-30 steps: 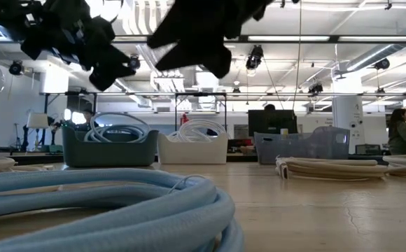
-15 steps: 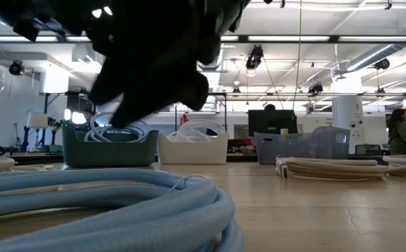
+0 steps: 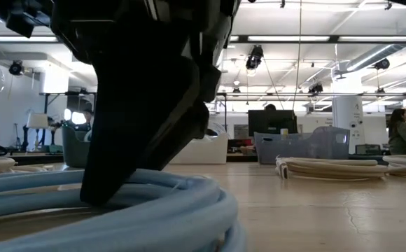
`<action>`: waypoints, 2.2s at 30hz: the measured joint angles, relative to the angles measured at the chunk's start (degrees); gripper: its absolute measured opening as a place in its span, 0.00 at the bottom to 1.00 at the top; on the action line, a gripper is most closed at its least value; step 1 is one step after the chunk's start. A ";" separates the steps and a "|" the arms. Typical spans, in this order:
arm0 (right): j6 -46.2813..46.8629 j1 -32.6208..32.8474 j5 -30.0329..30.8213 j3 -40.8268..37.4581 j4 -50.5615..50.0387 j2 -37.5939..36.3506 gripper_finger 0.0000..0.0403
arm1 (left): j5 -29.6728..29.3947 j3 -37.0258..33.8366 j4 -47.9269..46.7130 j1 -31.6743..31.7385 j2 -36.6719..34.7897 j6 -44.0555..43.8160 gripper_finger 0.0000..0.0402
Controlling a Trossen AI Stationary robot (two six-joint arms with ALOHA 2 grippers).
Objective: Sort HDMI cables
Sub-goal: Put the blue HDMI cable into the blue bin
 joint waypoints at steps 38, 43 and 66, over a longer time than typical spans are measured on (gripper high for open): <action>-6.10 -6.50 39.85 15.27 -45.86 -8.61 0.10 | -5.57 -0.20 -14.43 -0.07 0.08 -8.64 0.40; -6.81 -10.93 39.98 10.18 -45.95 -12.68 0.10 | -5.85 -0.24 -15.22 -0.07 1.12 -9.42 0.45; -9.02 -13.77 42.42 -23.32 -10.33 -36.75 0.10 | -17.11 -0.26 -9.97 -0.07 2.47 -9.81 0.55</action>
